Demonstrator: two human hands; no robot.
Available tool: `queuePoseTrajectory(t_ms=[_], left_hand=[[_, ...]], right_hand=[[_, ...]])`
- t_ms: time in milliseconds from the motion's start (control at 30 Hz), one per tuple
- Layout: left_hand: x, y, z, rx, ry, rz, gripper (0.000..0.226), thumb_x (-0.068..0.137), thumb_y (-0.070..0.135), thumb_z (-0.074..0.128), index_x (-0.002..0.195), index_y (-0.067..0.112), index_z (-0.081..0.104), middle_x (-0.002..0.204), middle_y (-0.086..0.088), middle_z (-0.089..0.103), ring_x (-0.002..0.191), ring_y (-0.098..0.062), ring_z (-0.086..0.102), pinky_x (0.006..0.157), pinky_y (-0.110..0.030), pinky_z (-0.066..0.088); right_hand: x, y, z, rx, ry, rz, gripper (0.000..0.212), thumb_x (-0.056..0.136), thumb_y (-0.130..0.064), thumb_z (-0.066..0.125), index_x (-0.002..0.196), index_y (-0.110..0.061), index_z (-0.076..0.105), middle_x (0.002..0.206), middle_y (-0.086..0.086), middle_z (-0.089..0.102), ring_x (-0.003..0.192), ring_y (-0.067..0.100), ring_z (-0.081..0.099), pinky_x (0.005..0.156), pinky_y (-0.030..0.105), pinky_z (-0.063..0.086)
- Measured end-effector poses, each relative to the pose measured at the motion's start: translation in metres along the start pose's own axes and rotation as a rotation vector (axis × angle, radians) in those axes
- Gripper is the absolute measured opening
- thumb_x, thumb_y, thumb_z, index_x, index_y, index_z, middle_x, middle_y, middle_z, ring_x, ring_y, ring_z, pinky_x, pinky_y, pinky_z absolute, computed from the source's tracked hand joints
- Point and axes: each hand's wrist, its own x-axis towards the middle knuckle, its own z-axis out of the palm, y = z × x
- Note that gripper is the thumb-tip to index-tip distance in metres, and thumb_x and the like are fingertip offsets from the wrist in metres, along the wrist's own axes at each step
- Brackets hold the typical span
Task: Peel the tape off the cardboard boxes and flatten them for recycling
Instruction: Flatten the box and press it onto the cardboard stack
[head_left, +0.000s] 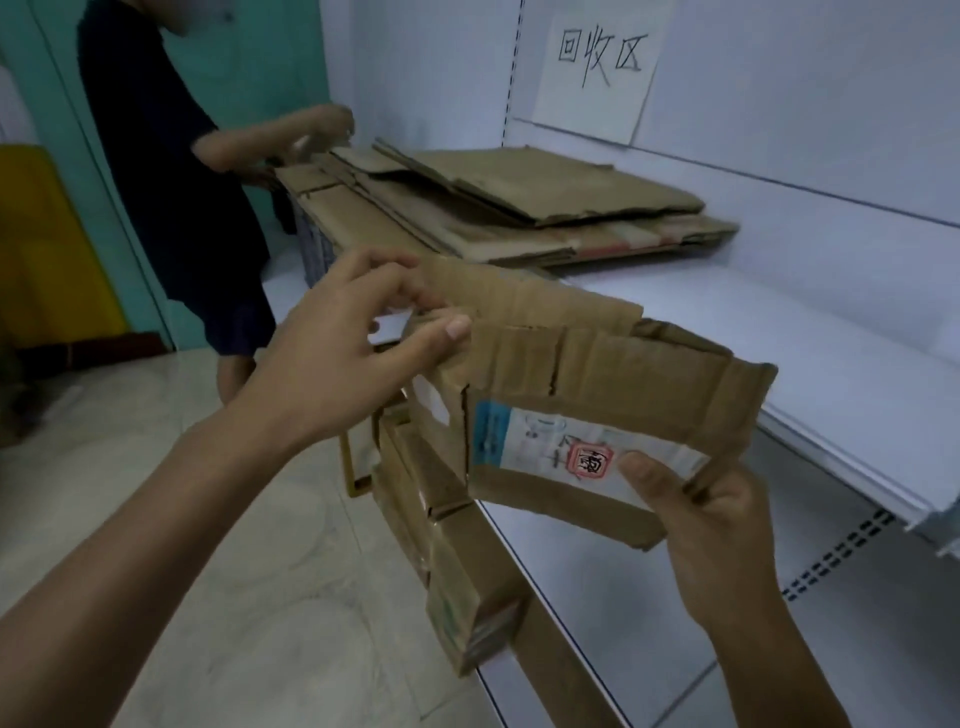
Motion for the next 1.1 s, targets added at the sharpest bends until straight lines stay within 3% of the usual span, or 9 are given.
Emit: queuePoseTrajectory(t_ms=[133, 233, 367, 533, 633, 833, 933, 1000, 1100], left_hand=[[0.049, 0.007, -0.005, 0.070, -0.054, -0.032, 0.049, 0.064, 0.078, 0.037, 0.089, 0.038, 0.050, 0.107, 0.018, 0.055, 0.095, -0.005, 0.054, 0.078, -0.040, 0.052], [0.083, 0.007, -0.007, 0.037, -0.140, -0.060, 0.049, 0.066, 0.078, 0.047, 0.084, 0.032, 0.045, 0.082, 0.009, 0.061, 0.075, -0.011, 0.058, 0.066, -0.039, 0.052], [0.129, -0.001, -0.006, -0.121, -0.212, -0.037, 0.055, 0.063, 0.073, 0.057, 0.081, 0.022, 0.048, 0.080, -0.001, 0.064, 0.073, -0.019, 0.060, 0.064, -0.043, 0.049], [0.173, -0.024, -0.012, -0.463, -0.231, 0.139, 0.049, 0.063, 0.073, 0.065, 0.088, 0.031, 0.060, 0.088, 0.008, 0.066, 0.083, -0.010, 0.064, 0.077, -0.043, 0.056], [0.195, -0.036, -0.019, -0.399, -0.349, 0.323, 0.046, 0.072, 0.075, 0.052, 0.089, 0.034, 0.065, 0.083, 0.010, 0.066, 0.078, -0.005, 0.063, 0.074, -0.041, 0.055], [0.231, -0.041, -0.020, -0.613, -0.593, 0.389, 0.030, 0.092, 0.050, 0.046, 0.107, 0.034, 0.065, 0.136, 0.001, 0.052, 0.123, -0.011, 0.049, 0.106, -0.029, 0.039], [0.249, -0.045, -0.024, -0.827, -0.692, 0.225, 0.026, 0.099, 0.027, 0.044, 0.091, 0.017, 0.066, 0.105, -0.006, 0.067, 0.085, -0.005, 0.063, 0.076, -0.015, 0.048], [0.270, -0.043, -0.030, -0.812, -0.762, 0.185, 0.035, 0.091, 0.045, 0.054, 0.083, 0.014, 0.066, 0.084, -0.006, 0.068, 0.072, -0.017, 0.062, 0.068, -0.027, 0.048], [0.299, -0.054, -0.043, -0.754, -0.682, 0.306, 0.050, 0.065, 0.057, 0.073, 0.092, 0.015, 0.061, 0.082, -0.002, 0.067, 0.067, -0.021, 0.061, 0.056, -0.028, 0.047]], right_hand=[[0.033, -0.008, 0.004, -0.034, 0.061, -0.022, 0.015, 0.070, -0.040, 0.070, 0.081, -0.049, 0.073, 0.084, -0.014, 0.074, 0.076, 0.009, 0.072, 0.056, 0.018, 0.055], [0.055, -0.011, 0.009, -0.052, 0.133, -0.075, 0.022, 0.064, -0.053, 0.072, 0.085, -0.047, 0.072, 0.086, -0.012, 0.075, 0.074, 0.012, 0.073, 0.051, 0.018, 0.053], [0.086, -0.017, 0.018, -0.029, 0.311, -0.092, 0.021, 0.062, -0.038, 0.068, 0.082, -0.040, 0.072, 0.084, -0.011, 0.075, 0.076, 0.011, 0.072, 0.055, 0.021, 0.056], [0.122, -0.045, 0.028, -0.228, 0.399, -0.124, 0.044, 0.063, -0.056, 0.076, 0.097, -0.028, 0.069, 0.095, -0.002, 0.075, 0.082, 0.018, 0.073, 0.063, 0.030, 0.060], [0.139, -0.078, 0.033, -0.333, 0.370, -0.066, 0.031, 0.066, -0.036, 0.078, 0.093, -0.023, 0.072, 0.091, 0.003, 0.076, 0.079, 0.024, 0.073, 0.062, 0.030, 0.059], [0.186, -0.142, 0.046, -0.547, 0.276, 0.122, 0.034, 0.071, -0.030, 0.070, 0.100, -0.015, 0.067, 0.086, 0.006, 0.075, 0.078, 0.023, 0.073, 0.066, 0.030, 0.059], [0.218, -0.157, 0.045, -0.500, 0.264, 0.246, 0.036, 0.068, -0.026, 0.074, 0.102, -0.013, 0.069, 0.094, 0.012, 0.074, 0.084, 0.026, 0.072, 0.071, 0.033, 0.058], [0.238, -0.164, 0.042, -0.470, 0.283, 0.300, 0.036, 0.068, -0.023, 0.074, 0.102, -0.014, 0.068, 0.096, 0.013, 0.074, 0.085, 0.025, 0.072, 0.069, 0.032, 0.058], [0.265, -0.169, 0.037, -0.472, 0.322, 0.347, 0.028, 0.077, -0.018, 0.073, 0.104, -0.015, 0.066, 0.096, 0.011, 0.074, 0.083, 0.024, 0.073, 0.064, 0.031, 0.058]])
